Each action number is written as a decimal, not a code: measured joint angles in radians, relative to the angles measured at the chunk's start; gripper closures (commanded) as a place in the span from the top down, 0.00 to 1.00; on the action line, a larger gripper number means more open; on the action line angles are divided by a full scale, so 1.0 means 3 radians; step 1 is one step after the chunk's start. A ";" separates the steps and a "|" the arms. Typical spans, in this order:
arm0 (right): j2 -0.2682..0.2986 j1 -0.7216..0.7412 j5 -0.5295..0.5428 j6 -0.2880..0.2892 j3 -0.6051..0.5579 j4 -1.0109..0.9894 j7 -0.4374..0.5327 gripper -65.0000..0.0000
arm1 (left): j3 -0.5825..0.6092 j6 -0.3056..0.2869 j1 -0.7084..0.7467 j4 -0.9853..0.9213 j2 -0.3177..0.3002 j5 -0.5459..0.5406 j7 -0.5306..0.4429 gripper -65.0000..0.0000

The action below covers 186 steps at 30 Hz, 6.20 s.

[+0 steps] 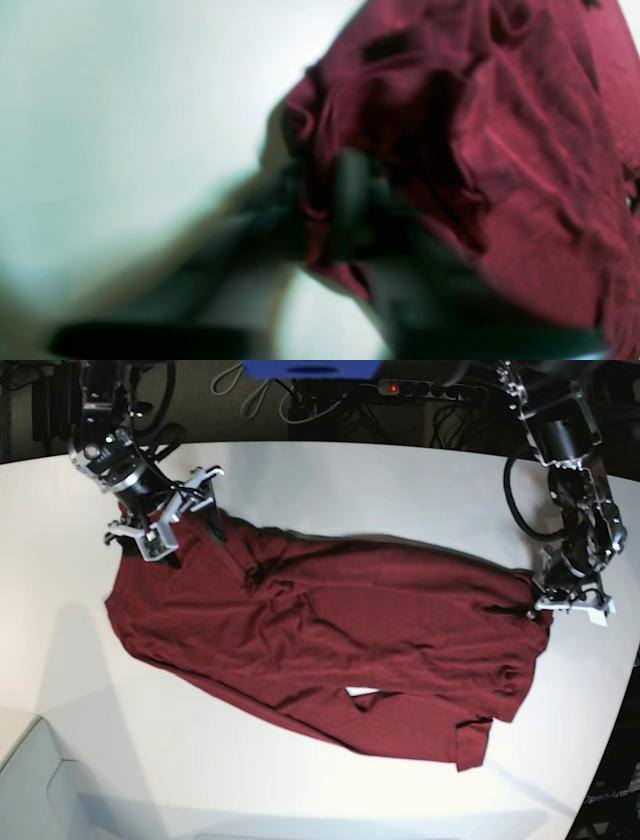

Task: Layout the t-shirt on the table in an organized manner, then fold the t-shirt properly
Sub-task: 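Hold the shirt edge with both grippers, pulling it taut between them, then pull the shirt edge with the right gripper outward, stretching it flat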

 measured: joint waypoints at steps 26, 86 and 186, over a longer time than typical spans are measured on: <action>0.0009 -0.0215 -0.0004 0.0001 -0.0017 -0.0357 -0.0006 0.59 | 0.0018 0.0020 -0.0214 -0.0013 -0.0304 0.0010 0.0076 0.00; 0.0557 0.0314 -0.0018 0.0001 -0.0006 -0.0693 -0.0010 0.16 | 0.0008 0.0020 -0.0221 -0.0015 -0.0490 0.0000 0.0050 0.00; 0.0498 -0.0549 0.0060 0.0027 0.1022 -0.0607 0.0090 0.00 | -0.0703 -0.0014 0.1057 0.1264 -0.0214 -0.0025 0.1362 0.00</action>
